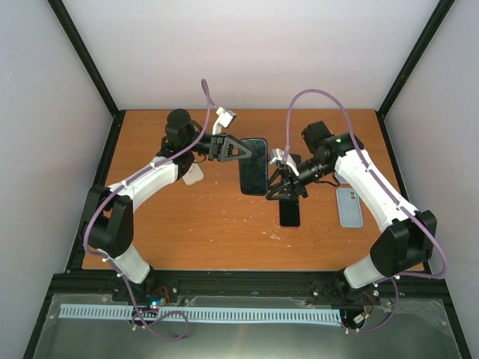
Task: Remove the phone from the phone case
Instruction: Remove the phone case from the phone.
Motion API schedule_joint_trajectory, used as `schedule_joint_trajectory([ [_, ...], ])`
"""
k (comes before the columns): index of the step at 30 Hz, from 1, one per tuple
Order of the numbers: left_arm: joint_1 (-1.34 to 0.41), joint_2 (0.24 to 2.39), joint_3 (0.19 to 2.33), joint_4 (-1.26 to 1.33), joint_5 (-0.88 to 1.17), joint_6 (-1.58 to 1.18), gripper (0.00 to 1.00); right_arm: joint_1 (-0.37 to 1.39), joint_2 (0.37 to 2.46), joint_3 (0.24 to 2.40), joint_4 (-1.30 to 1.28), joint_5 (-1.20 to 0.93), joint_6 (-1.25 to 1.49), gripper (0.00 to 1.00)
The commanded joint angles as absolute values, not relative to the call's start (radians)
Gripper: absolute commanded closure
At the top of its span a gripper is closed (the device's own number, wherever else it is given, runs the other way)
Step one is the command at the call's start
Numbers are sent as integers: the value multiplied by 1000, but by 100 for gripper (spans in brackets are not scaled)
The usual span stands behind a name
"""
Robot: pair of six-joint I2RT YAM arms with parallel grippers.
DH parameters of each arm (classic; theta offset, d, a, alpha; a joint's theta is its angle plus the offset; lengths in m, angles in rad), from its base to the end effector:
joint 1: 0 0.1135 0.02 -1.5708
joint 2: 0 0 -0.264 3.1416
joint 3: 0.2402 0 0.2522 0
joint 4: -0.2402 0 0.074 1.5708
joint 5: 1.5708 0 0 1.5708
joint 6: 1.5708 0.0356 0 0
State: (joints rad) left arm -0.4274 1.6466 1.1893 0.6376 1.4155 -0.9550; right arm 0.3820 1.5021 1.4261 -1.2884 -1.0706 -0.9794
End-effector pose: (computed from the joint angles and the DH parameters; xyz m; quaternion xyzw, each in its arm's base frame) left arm 0.3171 -0.1831 0.3367 0.3550 0.6001 -0.6928 0.1841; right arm 0.2383 0.1294 0.3290 -0.5793 0.6318 0.4588 0.2340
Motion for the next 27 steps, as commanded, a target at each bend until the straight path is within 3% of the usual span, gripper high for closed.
schedule_joint_trajectory([
  [1, -425, 1641, 1209, 698, 1443, -958, 97, 388, 1512, 1456, -1261, -1097, -931, 61],
  [15, -425, 1665, 1196, 769, 1472, -1019, 99, 394, 1514, 1467, -1226, -1067, -932, 75],
  [27, -426, 1745, 1137, 1291, 1538, -1480, 100, 396, 1524, 1491, -1181, -967, -1004, 83],
])
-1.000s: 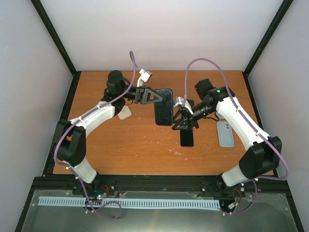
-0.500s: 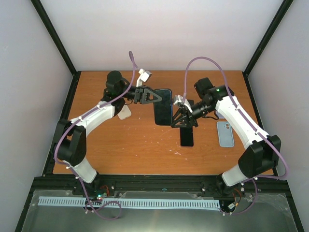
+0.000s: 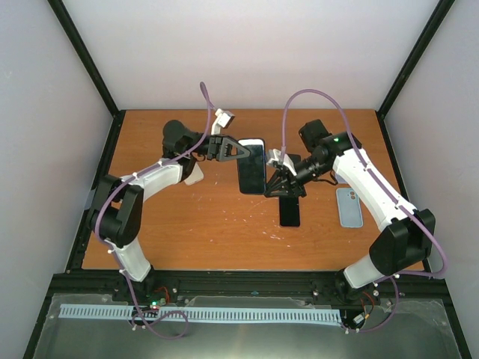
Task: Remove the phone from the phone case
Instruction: Remove the phone case from the phone.
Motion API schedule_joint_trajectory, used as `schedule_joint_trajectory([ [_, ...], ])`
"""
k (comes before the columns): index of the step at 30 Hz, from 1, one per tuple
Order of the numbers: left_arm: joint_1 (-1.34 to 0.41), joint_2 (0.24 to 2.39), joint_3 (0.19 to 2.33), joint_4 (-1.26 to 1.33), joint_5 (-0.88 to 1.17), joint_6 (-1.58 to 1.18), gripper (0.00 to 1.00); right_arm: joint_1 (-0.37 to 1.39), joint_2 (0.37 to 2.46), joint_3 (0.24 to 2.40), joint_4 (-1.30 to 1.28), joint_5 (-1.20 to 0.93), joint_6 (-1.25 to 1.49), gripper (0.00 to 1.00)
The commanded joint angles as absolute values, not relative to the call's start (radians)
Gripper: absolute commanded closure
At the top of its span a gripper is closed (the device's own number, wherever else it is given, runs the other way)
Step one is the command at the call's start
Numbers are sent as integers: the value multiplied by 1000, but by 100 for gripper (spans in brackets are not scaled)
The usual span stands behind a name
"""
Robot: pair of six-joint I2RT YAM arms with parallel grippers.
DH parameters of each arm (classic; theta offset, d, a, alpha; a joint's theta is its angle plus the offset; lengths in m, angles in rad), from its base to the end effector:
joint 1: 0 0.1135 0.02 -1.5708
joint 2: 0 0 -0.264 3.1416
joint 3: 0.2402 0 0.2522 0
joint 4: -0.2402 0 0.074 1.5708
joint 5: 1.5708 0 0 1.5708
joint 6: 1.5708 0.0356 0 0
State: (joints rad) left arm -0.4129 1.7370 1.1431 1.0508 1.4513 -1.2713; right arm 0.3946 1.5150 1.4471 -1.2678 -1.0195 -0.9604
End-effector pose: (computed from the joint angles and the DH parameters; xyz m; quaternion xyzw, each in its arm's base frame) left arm 0.3252 -0.1810 0.3210 0.3477 0.5940 -0.7073 0.1611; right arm 0.2425 0.1338 0.3302 -0.5880 0.6395 0.4368 0.2336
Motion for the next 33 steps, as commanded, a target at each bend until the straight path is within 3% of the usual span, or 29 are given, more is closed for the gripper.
schedule_joint_trajectory([
  [1, -426, 1749, 1137, 1317, 1543, -1503, 100, 397, 1528, 1495, -1173, -953, -1005, 83],
  [18, -430, 1761, 1143, 1452, 1557, -1625, 100, 396, 1589, 1520, -1105, -935, -923, 86],
  [21, -427, 1749, 1140, 1427, 1552, -1602, 100, 396, 1570, 1511, -1158, -969, -988, 75],
  [23, -420, 1733, 1137, 1344, 1532, -1515, 100, 396, 1545, 1493, -1203, -999, -1036, 55],
  [26, -414, 1682, 1143, 1121, 1483, -1312, 100, 397, 1482, 1426, -1231, -1051, -1084, 39],
  [29, -414, 1624, 1172, 843, 1431, -1052, 100, 405, 1432, 1350, -1211, -1086, -1082, 34],
  [33, -414, 1574, 1213, 574, 1339, -821, 100, 418, 1420, 1322, -1182, -1132, -1004, 36],
])
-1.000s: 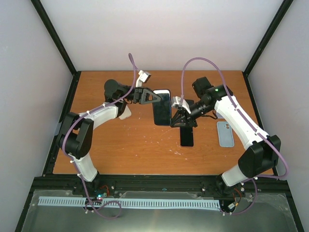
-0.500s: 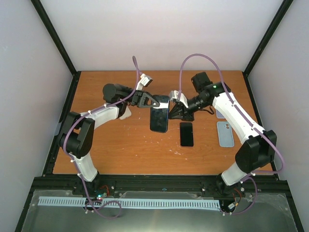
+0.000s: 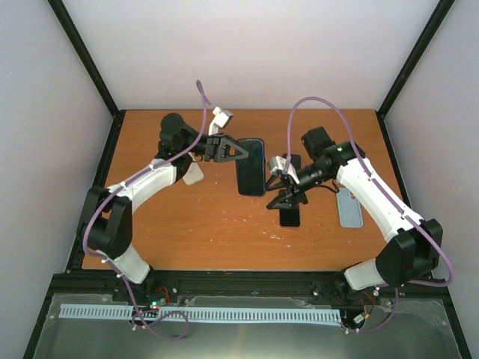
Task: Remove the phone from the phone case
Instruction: Remove the phone case from the phone.
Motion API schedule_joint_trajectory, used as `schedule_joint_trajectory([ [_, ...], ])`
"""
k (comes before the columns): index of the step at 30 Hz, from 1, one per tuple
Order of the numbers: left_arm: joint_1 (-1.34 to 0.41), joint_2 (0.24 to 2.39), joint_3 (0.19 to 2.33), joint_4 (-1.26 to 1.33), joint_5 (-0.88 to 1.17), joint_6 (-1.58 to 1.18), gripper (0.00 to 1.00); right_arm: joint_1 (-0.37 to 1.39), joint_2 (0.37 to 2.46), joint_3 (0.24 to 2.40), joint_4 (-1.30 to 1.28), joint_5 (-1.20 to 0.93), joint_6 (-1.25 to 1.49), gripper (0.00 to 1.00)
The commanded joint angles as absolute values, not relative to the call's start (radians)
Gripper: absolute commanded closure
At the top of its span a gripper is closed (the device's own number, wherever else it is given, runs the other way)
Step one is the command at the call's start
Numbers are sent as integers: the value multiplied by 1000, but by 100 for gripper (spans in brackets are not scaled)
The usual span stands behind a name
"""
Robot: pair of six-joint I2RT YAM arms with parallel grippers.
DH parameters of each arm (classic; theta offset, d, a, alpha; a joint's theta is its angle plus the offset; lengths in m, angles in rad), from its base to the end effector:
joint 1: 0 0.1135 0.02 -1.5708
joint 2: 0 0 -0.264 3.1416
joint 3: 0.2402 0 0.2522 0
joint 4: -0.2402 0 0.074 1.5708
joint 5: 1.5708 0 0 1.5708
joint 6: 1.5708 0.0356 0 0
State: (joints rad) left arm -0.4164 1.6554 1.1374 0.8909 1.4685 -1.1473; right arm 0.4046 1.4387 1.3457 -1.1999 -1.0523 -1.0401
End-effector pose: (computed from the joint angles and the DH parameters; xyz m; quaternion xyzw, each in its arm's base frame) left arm 0.3123 -0.1768 0.3357 0.3673 0.5886 -0.7001 0.1689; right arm 0.2267 0.1307 0.3241 -0.6184 0.5965 0.4350 0.2692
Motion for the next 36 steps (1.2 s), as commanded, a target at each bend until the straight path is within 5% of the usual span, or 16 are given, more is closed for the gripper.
schedule_joint_trajectory([
  [1, -414, 1567, 1211, 548, 1326, -801, 100, 420, 1420, 1320, -1173, -1140, -992, 38],
  [6, -414, 1571, 1203, 540, 1335, -790, 100, 426, 1432, 1330, -1096, -1129, -883, 49],
  [14, -414, 1559, 1194, 543, 1381, -771, 100, 426, 1442, 1358, -1086, -1116, -837, 46],
  [26, -414, 1588, 1209, 558, 1498, -807, 100, 465, 1464, 1426, -1188, -1016, -976, 76],
  [36, -417, 1626, 1116, 1162, 1569, -1292, 100, 616, 1459, 1393, -1065, -821, -991, 80],
])
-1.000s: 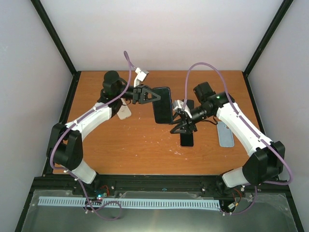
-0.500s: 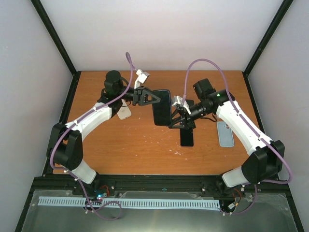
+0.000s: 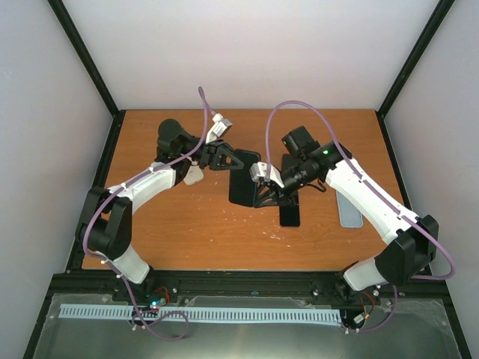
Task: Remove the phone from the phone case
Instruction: Remove the phone case from the phone.
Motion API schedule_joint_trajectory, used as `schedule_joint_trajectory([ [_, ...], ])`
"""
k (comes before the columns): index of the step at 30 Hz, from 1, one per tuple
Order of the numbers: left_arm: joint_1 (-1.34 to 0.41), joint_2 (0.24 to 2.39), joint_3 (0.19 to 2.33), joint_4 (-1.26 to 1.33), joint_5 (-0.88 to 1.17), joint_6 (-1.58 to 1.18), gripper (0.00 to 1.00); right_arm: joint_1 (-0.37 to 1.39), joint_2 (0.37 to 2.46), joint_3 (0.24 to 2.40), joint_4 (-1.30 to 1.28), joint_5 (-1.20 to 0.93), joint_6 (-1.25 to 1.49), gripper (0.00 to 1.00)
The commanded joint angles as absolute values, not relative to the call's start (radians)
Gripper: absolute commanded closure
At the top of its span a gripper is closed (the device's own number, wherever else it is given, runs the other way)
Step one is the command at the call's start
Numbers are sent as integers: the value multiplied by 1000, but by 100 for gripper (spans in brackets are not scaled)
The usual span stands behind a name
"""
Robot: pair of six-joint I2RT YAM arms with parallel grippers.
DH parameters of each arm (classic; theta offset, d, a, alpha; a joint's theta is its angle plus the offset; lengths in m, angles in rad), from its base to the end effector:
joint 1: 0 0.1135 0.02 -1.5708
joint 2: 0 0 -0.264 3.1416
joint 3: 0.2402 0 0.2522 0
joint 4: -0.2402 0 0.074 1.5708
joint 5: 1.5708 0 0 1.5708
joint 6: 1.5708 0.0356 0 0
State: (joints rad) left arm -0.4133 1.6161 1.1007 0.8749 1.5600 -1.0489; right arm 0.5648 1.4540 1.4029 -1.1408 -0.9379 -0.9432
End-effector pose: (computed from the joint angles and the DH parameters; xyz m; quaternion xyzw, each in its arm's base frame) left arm 0.3010 -0.1709 0.3349 0.4228 0.5651 -0.6883 0.1678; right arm 0.2145 0.1699 0.3348 -0.6618 0.5804 0.4043 0.2485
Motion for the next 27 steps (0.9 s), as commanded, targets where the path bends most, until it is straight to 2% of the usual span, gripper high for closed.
schedule_joint_trajectory([
  [1, -417, 1631, 1115, 1208, 1573, -1334, 100, 620, 1460, 1395, -1050, -809, -989, 81],
  [8, -417, 1679, 1094, 1512, 1565, -1592, 100, 621, 1481, 1446, -915, -715, -895, 84],
  [12, -417, 1706, 1096, 1597, 1556, -1669, 100, 620, 1509, 1492, -884, -701, -841, 86],
  [16, -417, 1707, 1103, 1591, 1560, -1661, 100, 589, 1509, 1477, -822, -672, -763, 88],
  [21, -417, 1684, 1086, 1517, 1557, -1596, 100, 489, 1493, 1453, -735, -730, -642, 84],
  [27, -423, 1678, 1078, 1462, 1552, -1553, 100, 449, 1512, 1449, -661, -727, -549, 80],
])
